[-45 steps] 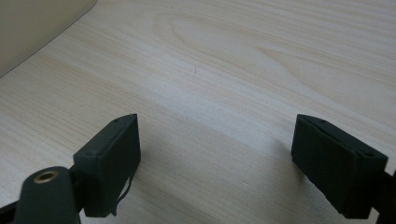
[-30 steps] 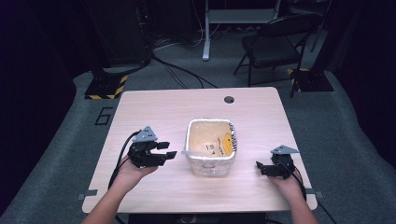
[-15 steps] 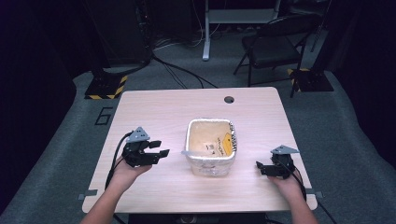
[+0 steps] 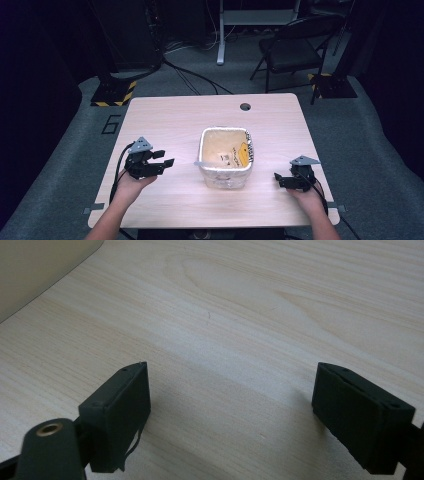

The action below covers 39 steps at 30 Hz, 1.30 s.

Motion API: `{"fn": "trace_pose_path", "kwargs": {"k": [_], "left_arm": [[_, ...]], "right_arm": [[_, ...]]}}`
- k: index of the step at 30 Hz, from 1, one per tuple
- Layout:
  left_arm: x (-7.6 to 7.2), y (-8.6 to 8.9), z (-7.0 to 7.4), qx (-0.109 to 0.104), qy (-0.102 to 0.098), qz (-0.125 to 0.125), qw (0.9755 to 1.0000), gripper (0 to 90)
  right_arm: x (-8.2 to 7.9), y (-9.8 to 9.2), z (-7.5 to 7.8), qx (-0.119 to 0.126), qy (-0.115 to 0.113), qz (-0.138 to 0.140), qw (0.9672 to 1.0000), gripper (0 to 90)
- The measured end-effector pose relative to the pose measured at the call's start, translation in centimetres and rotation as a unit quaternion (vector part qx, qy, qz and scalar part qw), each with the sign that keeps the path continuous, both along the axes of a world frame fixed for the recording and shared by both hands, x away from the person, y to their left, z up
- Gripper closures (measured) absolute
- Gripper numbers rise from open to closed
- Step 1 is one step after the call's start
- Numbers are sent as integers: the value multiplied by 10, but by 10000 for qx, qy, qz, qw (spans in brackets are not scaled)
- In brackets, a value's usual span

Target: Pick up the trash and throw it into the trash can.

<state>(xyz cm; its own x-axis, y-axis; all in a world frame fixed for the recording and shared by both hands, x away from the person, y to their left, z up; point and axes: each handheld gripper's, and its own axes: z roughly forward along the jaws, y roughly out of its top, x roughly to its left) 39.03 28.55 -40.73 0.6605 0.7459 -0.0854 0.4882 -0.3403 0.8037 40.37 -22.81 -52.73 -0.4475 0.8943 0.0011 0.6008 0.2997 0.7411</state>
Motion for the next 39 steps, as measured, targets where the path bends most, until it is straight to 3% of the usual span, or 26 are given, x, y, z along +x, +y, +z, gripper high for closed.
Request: {"fn": "trace_pose_path", "kwargs": {"k": [39], "left_arm": [[7, 44, -59, 43, 43, 609, 9981, 453]], "right_arm": [[0, 0, 0, 5, 7, -1, 10000, 149]]}}
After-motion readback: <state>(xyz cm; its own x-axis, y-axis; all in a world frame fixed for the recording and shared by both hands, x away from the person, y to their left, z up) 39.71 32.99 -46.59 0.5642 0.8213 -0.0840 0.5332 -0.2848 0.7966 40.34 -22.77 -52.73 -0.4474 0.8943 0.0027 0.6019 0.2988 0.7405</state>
